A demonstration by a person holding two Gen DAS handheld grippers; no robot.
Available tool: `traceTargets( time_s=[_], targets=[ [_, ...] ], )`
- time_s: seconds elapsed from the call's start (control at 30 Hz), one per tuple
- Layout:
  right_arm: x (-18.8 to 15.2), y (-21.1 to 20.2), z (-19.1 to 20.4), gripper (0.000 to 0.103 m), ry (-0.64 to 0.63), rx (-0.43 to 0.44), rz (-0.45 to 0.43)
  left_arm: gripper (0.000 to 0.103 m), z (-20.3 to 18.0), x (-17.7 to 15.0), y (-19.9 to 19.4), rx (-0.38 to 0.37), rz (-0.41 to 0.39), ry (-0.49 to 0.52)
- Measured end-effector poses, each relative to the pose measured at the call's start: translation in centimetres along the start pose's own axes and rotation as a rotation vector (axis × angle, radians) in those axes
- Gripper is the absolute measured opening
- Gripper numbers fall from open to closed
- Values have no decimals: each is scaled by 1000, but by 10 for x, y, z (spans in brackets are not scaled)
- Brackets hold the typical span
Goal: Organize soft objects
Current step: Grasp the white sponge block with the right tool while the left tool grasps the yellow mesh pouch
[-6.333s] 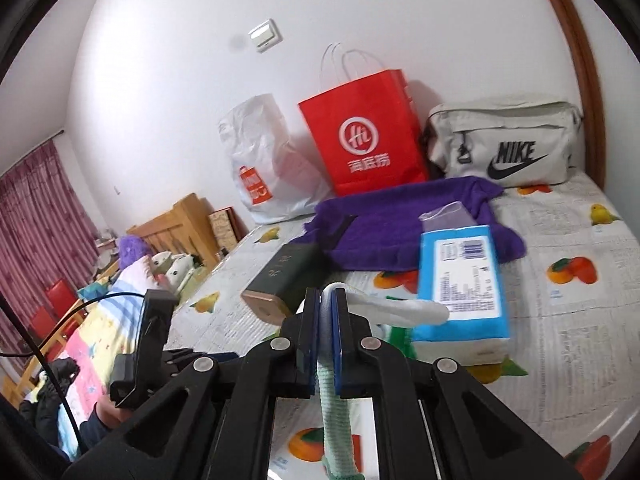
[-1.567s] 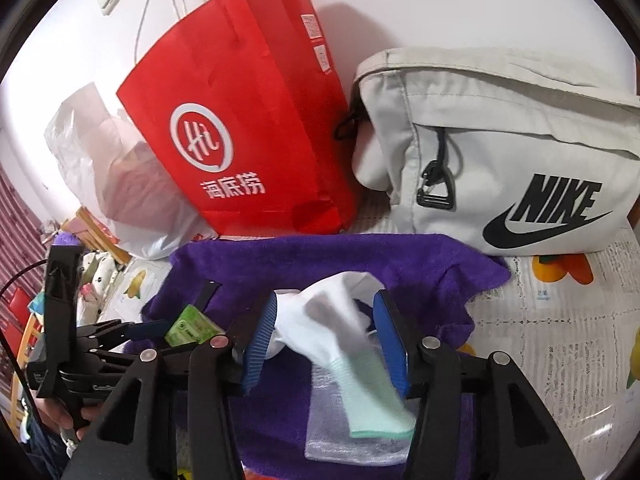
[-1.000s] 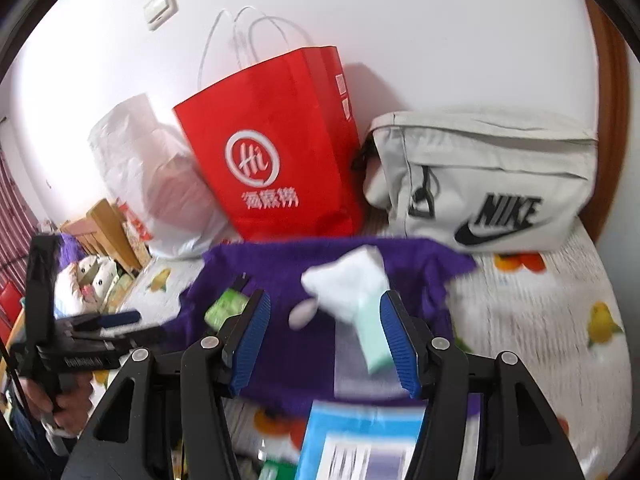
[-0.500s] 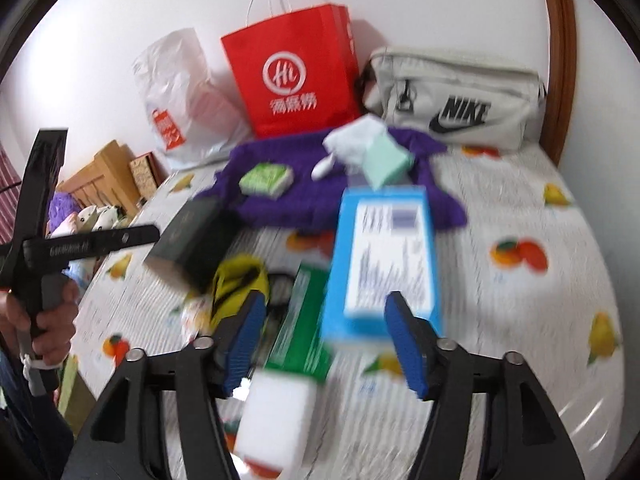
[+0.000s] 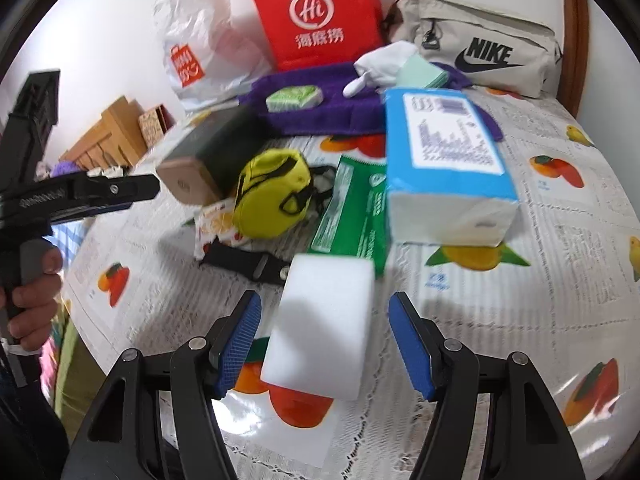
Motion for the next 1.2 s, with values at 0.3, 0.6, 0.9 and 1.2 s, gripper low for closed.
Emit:
traceTargets(
  time_s=[0.3, 0.6, 0.9, 1.2],
  targets=[
    [-13, 5, -4, 53, -21, -6, -39, 83, -27, -9, 22, -48, 35, 40],
    [-17, -16, -43, 53, -2, -33, -116, 82, -71, -4, 57, -70, 57, 150],
    [-18, -6, -85, 53, 91, -66, -111, 79, -84, 3, 82, -44, 60, 224],
    [-21, 9, -83, 54, 75, -79, -91, 41, -88, -3, 93, -60, 67, 276]
  ],
)
Point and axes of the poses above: each gripper's, at about its wrist camera, not at the fingertips, and y roughly the way its jaws point, z to its left, x to its top, the point moved 5 cm from there along y, roughly the way its jaws point, and after that the axes turned 10 degrees about -x, right-handed, at the moved point
